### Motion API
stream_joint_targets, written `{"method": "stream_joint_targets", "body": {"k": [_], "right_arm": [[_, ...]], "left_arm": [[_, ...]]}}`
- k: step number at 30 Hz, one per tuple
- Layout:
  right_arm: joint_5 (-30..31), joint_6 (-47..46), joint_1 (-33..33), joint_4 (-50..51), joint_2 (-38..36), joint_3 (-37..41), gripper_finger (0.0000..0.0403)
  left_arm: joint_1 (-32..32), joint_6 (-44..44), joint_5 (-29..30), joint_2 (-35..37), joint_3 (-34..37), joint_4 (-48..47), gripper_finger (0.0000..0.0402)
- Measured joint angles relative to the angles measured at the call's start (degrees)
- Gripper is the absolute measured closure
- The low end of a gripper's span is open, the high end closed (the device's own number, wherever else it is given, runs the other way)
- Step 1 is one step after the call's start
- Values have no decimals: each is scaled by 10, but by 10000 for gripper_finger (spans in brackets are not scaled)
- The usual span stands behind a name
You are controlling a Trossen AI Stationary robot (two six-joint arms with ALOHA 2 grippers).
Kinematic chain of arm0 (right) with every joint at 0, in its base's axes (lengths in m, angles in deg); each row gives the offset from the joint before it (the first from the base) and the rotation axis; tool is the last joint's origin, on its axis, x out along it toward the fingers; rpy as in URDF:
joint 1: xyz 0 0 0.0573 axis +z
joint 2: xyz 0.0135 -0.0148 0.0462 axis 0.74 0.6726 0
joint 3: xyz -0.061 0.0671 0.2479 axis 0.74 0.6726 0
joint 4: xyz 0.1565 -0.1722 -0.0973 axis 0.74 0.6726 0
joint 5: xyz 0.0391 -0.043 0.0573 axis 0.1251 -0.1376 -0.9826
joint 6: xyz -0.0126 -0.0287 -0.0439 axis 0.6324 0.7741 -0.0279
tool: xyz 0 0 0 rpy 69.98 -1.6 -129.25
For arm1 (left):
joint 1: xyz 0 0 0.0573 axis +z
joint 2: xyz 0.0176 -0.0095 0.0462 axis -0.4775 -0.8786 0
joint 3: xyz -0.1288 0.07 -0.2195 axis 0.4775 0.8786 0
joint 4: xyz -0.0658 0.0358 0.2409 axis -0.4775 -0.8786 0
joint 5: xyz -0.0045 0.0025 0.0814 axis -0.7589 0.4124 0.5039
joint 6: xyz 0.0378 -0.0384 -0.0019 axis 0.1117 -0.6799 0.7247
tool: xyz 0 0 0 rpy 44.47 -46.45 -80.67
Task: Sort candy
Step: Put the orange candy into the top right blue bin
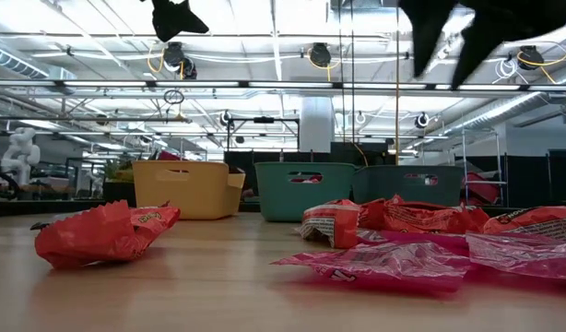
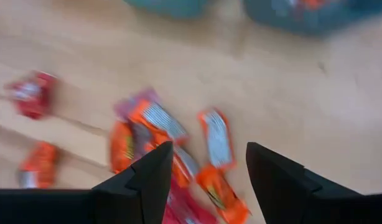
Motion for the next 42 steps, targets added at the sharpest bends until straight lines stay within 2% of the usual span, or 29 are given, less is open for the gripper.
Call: {"method": "stream_joint_targets", "body": {"k": [7,12,19,23,25,27,31,35,39,42], "right_arm": [[-47,-29,7,-12,80,0,209],[-104,24,-7,-18,138,0,209],[-141,115,-45,-39,199,2,209],[-169,146,-70,-138,202,62,209],[-188,155,-77,-212,197,102,212],[-201,158,-79,-244,194,127,229],[-201,153,-77,-235,183,131,308],[-165,154,-72,-189,134,134,382],[-122,142,-74,-152,48,131,382],[-69,135,-74,-103,-7,134,375]], "left_arm": [[0,0,0,0,0,-14,113],[0,0,0,0,0,-14,113],[0,-15,0,0,0,-14,113],[0,-45,0,0,0,-14,113],[-2,-46,-6,0,0,-18,113],[-4,-47,-14,0,0,-31,113],[-9,-60,-18,0,0,-49,113],[-9,-61,-18,0,0,-49,113],[-9,-64,-15,0,0,-50,113],[-9,-87,9,0,0,-51,113]]}}
